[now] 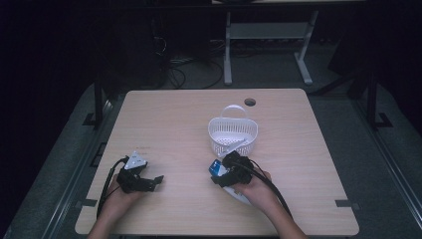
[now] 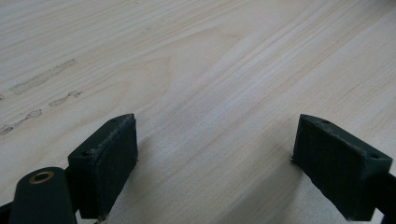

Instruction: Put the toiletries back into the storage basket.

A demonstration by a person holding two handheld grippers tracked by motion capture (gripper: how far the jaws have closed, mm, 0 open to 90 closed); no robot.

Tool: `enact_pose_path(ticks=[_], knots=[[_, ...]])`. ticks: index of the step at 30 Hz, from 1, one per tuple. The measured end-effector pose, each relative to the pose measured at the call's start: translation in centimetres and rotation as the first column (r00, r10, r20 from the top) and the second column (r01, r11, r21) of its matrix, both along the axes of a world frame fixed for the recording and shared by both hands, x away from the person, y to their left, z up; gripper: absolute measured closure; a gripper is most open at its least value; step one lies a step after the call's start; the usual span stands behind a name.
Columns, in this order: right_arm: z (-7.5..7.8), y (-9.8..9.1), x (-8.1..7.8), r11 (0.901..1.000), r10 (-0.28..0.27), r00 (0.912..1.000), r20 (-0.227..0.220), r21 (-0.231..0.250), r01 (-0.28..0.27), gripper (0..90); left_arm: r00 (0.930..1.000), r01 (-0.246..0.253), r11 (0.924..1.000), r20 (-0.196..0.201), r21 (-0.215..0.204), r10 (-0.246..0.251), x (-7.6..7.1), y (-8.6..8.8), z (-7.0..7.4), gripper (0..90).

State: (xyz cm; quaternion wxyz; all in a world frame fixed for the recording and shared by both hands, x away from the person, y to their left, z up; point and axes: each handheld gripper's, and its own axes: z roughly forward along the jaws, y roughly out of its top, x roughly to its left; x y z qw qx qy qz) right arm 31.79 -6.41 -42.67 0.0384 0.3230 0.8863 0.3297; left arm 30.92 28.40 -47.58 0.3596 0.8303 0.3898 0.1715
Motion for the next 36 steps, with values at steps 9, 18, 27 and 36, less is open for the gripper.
enact_pose_path(ticks=[9,18,27,36], knots=[[0.9,-1.7,0.0,0.9947,-0.019,0.9998,0.002,0.101,0.019,36.4,1.0000,-0.001,1.0000,0.000,-0.001,0.001,0.0,0.0,0.0,13.4],[1.9,-3.1,0.0,0.9848,-0.033,0.9992,0.022,0.171,0.029,36.6,1.0000,0.001,1.0000,-0.001,0.002,-0.001,0.0,0.0,0.0,13.4],[3.2,-4.7,0.0,0.9662,-0.050,0.9977,0.046,0.255,0.037,36.8,1.0000,0.001,1.0000,-0.001,0.002,-0.001,0.0,0.0,0.0,13.3],[4.1,-6.0,-0.1,0.9460,-0.045,0.9968,0.067,0.324,0.021,37.1,1.0000,0.002,1.0000,0.000,0.004,-0.002,0.0,0.0,0.0,13.3]])
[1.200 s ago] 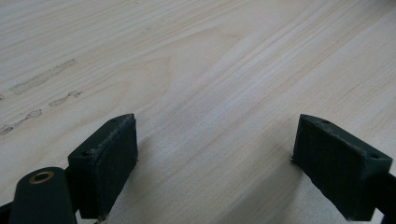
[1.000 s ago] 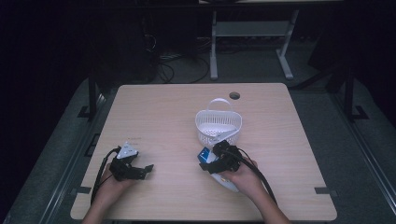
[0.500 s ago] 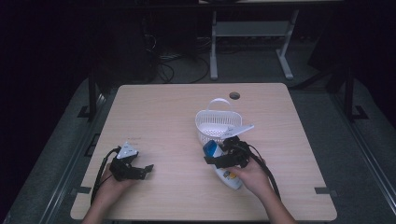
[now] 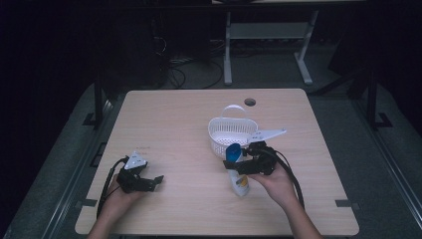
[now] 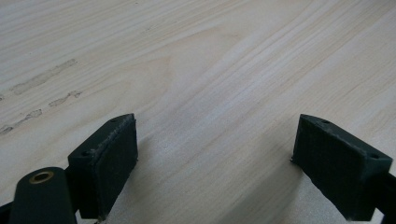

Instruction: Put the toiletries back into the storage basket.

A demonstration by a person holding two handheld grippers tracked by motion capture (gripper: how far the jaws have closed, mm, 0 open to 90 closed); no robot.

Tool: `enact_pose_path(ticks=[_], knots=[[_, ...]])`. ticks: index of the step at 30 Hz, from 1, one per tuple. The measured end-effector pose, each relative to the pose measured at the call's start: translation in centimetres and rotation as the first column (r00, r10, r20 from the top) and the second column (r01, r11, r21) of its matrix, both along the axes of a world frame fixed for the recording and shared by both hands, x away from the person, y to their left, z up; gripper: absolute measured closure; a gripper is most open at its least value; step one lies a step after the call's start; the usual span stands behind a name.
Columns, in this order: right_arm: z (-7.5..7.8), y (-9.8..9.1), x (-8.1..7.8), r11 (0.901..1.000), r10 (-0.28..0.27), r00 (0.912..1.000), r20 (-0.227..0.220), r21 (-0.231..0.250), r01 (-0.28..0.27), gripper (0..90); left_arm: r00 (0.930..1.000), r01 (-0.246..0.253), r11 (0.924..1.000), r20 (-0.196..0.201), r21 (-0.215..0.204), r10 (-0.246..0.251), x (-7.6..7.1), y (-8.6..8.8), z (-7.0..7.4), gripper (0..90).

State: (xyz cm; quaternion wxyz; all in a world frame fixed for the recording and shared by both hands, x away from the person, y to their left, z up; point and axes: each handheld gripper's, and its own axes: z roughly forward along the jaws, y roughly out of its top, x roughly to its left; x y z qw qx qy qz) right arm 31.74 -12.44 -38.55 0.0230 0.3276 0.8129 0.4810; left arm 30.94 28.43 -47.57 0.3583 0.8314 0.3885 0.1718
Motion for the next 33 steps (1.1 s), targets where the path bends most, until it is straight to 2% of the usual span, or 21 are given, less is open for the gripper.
enact_pose_path(ticks=[14,33], knots=[[0.8,-0.7,-0.2,0.9991,0.004,1.0000,0.009,0.041,-0.004,37.2,1.0000,0.000,1.0000,-0.003,-0.001,0.000,0.0,0.0,0.0,13.4],[4.7,-1.7,-0.6,0.9973,-0.018,0.9966,0.080,0.072,0.012,37.0,1.0000,0.000,1.0000,-0.002,0.001,0.000,0.0,0.0,0.0,13.4]])
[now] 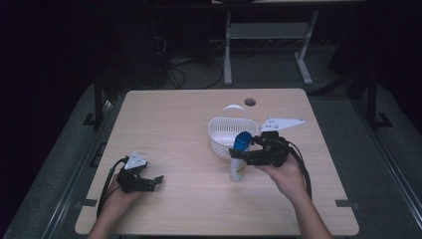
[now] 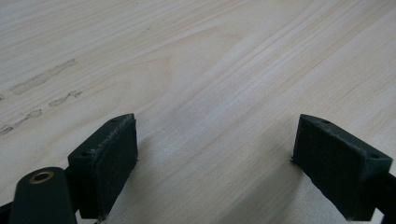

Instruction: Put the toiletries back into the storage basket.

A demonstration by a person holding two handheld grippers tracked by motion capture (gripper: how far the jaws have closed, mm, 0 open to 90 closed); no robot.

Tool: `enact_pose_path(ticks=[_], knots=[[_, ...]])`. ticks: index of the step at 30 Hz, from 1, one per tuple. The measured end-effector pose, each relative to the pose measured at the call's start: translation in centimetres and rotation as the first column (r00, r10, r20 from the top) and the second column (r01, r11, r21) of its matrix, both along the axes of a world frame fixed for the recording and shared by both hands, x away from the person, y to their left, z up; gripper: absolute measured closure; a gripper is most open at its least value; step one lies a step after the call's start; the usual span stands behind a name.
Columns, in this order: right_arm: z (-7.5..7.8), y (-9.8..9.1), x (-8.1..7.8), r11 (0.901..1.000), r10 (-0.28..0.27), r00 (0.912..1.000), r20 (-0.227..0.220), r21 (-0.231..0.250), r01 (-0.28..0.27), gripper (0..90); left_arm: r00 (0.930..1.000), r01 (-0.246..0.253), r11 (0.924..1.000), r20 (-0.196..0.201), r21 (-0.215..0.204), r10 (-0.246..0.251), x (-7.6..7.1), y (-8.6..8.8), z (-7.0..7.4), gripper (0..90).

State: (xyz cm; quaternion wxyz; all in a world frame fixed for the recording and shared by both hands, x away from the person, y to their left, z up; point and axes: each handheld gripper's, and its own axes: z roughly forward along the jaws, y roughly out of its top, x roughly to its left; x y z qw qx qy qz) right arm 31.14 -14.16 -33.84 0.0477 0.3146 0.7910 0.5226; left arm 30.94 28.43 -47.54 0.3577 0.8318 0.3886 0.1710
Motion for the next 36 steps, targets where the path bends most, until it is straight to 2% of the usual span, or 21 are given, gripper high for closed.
enact_pose_path(ticks=[16,28,36], knots=[[3.9,-0.7,0.3,0.9994,-0.003,0.9984,0.057,0.035,0.001,36.9,1.0000,0.001,1.0000,-0.002,0.002,-0.001,0.0,0.0,0.0,13.4],[6.0,-1.3,1.1,0.9983,-0.042,0.9964,0.073,0.043,0.039,36.9,1.0000,0.001,1.0000,-0.002,0.002,-0.001,0.0,0.0,0.0,13.4],[7.1,-1.8,2.5,0.9958,-0.086,0.9920,0.092,0.038,0.083,36.9,1.0000,0.003,1.0000,-0.003,0.005,-0.003,0.0,0.0,0.0,13.3]])
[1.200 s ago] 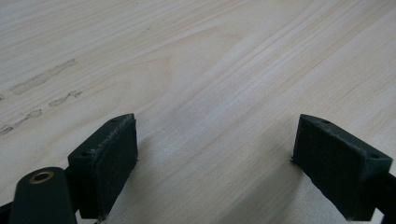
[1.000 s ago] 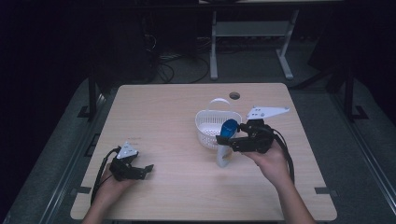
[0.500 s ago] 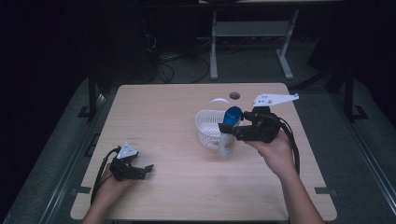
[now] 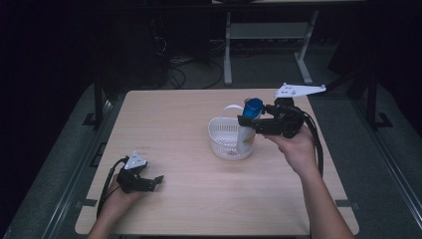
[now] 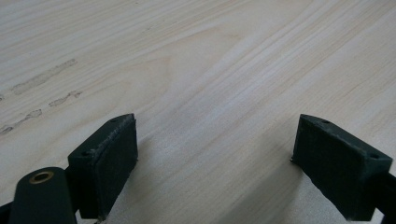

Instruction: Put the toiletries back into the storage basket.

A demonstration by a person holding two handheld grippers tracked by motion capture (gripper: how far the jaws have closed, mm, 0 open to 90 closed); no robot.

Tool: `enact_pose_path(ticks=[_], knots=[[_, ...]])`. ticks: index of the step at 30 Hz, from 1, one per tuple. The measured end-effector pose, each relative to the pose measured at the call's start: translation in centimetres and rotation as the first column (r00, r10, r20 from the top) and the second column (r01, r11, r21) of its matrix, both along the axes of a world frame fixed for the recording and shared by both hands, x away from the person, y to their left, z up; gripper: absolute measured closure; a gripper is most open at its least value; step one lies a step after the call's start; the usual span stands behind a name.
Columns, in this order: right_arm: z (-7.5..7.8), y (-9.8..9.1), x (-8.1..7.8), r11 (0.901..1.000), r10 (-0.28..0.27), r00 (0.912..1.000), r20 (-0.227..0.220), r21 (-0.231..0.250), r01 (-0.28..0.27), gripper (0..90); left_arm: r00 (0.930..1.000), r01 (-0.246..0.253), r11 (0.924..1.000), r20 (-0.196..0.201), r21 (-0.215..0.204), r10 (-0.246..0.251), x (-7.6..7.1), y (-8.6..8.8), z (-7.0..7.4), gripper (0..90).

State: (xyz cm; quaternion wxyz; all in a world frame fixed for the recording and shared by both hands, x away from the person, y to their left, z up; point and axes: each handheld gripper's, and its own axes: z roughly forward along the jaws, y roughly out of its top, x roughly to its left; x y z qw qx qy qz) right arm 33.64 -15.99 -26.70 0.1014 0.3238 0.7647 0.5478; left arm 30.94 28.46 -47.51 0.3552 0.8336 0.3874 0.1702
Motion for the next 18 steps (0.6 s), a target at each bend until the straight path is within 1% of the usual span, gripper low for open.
enact_pose_path(ticks=[5,9,10,12,15,17,18], knots=[[0.2,0.0,0.8,0.9998,-0.021,0.9997,0.009,-0.008,0.021,36.9,1.0000,-0.002,1.0000,0.001,-0.003,0.002,0.0,0.0,0.0,13.4],[0.1,-0.1,1.4,0.9994,-0.034,0.9994,0.010,-0.002,0.034,36.8,1.0000,-0.002,1.0000,0.001,-0.003,0.002,0.0,0.0,0.0,13.4],[-0.2,-0.3,1.9,0.9988,-0.048,0.9988,0.009,0.002,0.048,36.7,1.0000,-0.002,1.0000,0.001,-0.003,0.002,0.0,0.0,0.0,13.4],[-0.2,-0.3,2.1,0.9986,-0.053,0.9985,0.010,0.002,0.053,36.7,1.0000,-0.002,1.0000,0.001,-0.003,0.002,0.0,0.0,0.0,13.4],[-0.7,-0.6,3.0,0.9971,-0.075,0.9971,0.010,0.012,0.075,36.7,1.0000,-0.002,1.0000,0.001,-0.003,0.002,0.0,0.0,0.0,13.4],[-0.7,-0.6,3.2,0.9968,-0.079,0.9968,0.011,0.012,0.079,36.7,1.0000,-0.003,1.0000,0.001,-0.004,0.003,0.0,0.0,0.0,13.4],[-1.0,-0.7,3.6,0.9959,-0.090,0.9959,0.014,0.010,0.089,36.7,1.0000,-0.002,1.0000,0.001,-0.003,0.002,0.0,0.0,0.0,13.4]])
